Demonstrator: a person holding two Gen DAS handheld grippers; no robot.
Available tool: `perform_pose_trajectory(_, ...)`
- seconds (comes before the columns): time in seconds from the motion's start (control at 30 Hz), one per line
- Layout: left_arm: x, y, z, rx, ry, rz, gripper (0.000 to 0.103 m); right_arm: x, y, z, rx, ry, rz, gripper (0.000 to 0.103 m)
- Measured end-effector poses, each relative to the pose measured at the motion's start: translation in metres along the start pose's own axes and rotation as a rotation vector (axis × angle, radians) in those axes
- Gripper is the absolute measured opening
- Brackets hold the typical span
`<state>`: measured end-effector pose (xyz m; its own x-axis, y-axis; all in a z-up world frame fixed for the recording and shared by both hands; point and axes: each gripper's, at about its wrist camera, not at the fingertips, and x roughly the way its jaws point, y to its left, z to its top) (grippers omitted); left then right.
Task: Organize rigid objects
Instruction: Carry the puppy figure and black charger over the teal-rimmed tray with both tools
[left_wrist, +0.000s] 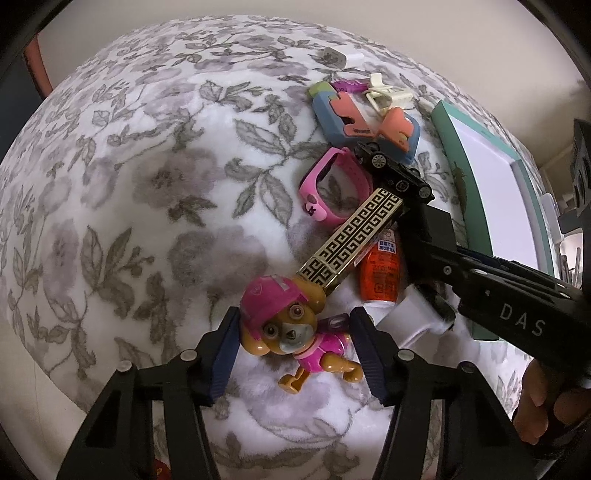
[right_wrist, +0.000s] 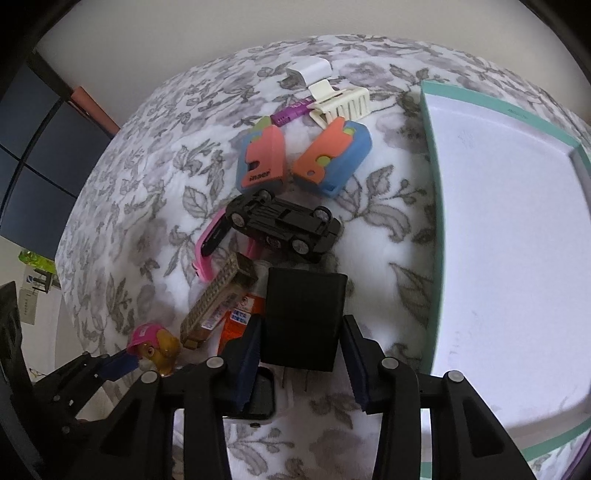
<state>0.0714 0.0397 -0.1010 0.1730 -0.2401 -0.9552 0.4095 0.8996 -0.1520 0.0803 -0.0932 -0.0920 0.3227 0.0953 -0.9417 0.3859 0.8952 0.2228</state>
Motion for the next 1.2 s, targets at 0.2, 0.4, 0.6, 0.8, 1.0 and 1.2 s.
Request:
perform_pose_trajectory(0.2,-0.003,0.011,-0.003,-0.026,0.011,0.013,0.061,-0.008,-0.01,-0.002,0.037,-0.005,0.016,0.043)
perform_pose_trajectory(0.4,-0.01,0.018,-0.006,-0.053,0.021,0.046,0.061,-0.018,-0.013,-0.006,0.052,-0.012,0.033,0.043)
perform_pose_trajectory(0.6,-0.022,0.027,-0.01,-0.084,0.025,0.07,0.061,-0.037,-0.018,-0.006,0.063,-0.048,0.066,0.042)
perform_pose_trajectory(0.8,-0.042,0.031,-0.007,-0.096,0.013,0.082,0.061,-0.055,-0.027,-0.005,0.08,-0.079,0.081,0.042)
perform_pose_trajectory(1.0,-0.057,0.013,0.0,-0.088,-0.004,0.092,0.061,-0.077,-0.036,-0.001,0.095,-0.123,0.094,0.042)
perform_pose_trajectory(1.2,-0.063,-0.021,0.02,-0.04,-0.02,0.093,0.061,-0.096,-0.054,0.004,0.127,-0.174,0.072,0.043)
